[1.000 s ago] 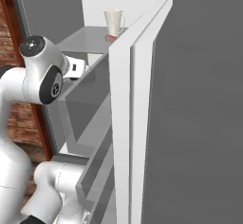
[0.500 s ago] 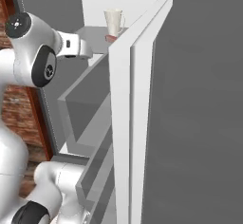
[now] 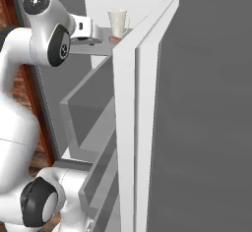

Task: Take the steak from the fridge and place it on the digital scale on the counter by the fridge. Wait a few seconds for a reading, then move it to the plate on the dining counter.

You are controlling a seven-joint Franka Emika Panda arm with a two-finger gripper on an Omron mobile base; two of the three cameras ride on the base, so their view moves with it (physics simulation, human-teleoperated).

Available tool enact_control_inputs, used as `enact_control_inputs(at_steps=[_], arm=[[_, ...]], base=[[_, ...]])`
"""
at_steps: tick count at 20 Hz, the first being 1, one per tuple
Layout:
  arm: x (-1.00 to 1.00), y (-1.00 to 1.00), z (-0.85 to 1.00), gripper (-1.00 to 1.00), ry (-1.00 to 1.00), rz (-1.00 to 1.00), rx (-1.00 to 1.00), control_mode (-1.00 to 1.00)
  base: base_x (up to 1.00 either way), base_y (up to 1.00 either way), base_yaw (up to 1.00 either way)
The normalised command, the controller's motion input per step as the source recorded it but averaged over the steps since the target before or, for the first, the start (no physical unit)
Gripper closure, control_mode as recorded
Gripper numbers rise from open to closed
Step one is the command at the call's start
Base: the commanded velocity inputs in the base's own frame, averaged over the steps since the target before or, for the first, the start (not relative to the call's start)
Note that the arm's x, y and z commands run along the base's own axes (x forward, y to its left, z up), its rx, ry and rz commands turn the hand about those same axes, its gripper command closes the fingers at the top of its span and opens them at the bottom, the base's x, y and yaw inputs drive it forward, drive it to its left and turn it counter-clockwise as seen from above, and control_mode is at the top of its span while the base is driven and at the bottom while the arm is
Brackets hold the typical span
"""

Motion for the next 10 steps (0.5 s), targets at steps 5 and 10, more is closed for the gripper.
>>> enact_control_inputs(at_steps=[5, 10], arm=[[0.64, -0.10, 0.00, -1.00, 0.00, 0.03, 0.00, -1.00], [0.68, -0.08, -0.20, -1.00, 0.00, 0.02, 0.00, -1.00]], base=[[0.00, 0.00, 0.00], [0.00, 0.00, 0.00]])
